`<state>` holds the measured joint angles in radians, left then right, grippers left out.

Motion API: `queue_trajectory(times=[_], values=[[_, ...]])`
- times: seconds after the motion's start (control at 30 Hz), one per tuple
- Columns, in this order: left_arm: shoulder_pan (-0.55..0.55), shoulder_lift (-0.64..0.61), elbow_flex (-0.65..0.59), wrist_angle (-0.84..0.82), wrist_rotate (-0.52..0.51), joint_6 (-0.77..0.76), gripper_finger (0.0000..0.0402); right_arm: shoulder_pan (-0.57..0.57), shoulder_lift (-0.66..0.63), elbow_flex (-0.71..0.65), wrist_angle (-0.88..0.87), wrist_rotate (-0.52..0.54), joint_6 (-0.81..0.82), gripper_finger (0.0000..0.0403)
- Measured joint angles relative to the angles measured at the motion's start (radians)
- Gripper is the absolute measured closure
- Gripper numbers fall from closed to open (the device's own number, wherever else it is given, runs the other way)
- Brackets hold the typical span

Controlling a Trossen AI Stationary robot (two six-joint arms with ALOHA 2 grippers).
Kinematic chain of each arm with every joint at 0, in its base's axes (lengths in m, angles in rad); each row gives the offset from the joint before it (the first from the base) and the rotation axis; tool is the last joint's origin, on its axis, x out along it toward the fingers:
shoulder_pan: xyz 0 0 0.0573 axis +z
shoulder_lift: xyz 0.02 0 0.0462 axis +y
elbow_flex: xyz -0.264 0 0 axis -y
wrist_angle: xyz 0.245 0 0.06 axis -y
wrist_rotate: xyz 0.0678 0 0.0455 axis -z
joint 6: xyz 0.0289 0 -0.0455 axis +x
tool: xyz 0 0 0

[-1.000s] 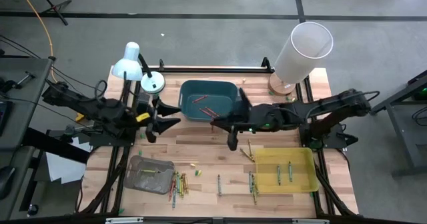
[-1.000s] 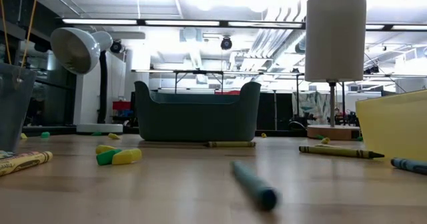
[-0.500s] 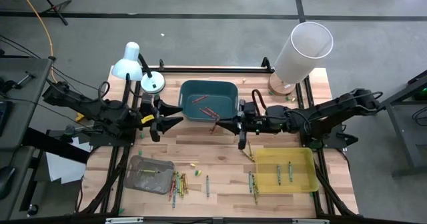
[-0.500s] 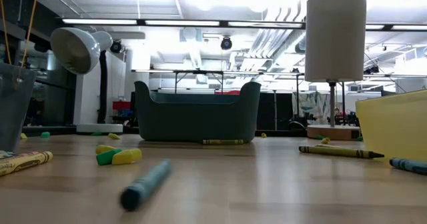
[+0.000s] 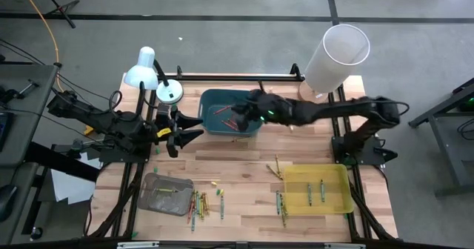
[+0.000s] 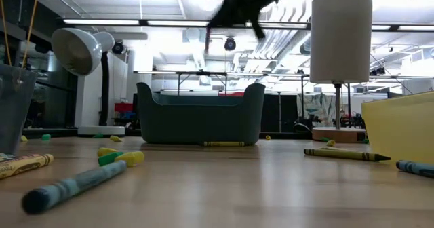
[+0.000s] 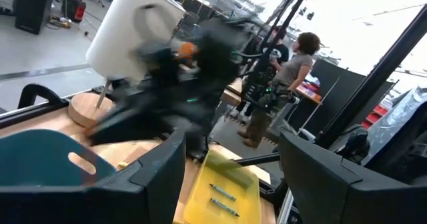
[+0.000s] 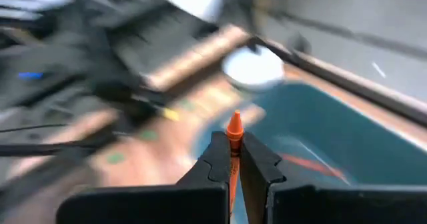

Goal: Sort crayons
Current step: Put the right orange crayon into the blue bin, then put the blue crayon into the yellow bin

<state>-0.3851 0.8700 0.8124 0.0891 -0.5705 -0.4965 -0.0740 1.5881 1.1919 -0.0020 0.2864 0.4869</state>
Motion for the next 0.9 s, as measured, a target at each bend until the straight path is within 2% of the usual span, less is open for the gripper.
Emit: queue_trajectory(times=[0.2, 0.43, 0.53, 0.73, 0.9], values=[[-0.002, 0.000, 0.000, 0.007, 0.001, -0.016, 0.0172, -0.092, 0.155, 0.083, -0.223, -0.012, 0.166, 0.0403], [-0.002, 0.000, 0.000, 0.007, 0.001, -0.018, 0.0172, -0.118, 0.222, 0.134, -0.252, -0.054, 0.192, 0.0377], [-0.002, 0.000, 0.000, 0.006, 0.001, -0.019, 0.0172, -0.121, 0.223, 0.136, -0.251, -0.056, 0.194, 0.0349], [-0.002, 0.000, 0.000, 0.006, 0.011, -0.024, 0.0172, -0.123, 0.223, 0.137, -0.268, -0.111, 0.247, 0.0265], [-0.002, 0.000, 0.000, 0.006, 0.019, -0.041, 0.0172, -0.123, 0.166, 0.137, -0.278, -0.144, 0.181, 0.0214]])
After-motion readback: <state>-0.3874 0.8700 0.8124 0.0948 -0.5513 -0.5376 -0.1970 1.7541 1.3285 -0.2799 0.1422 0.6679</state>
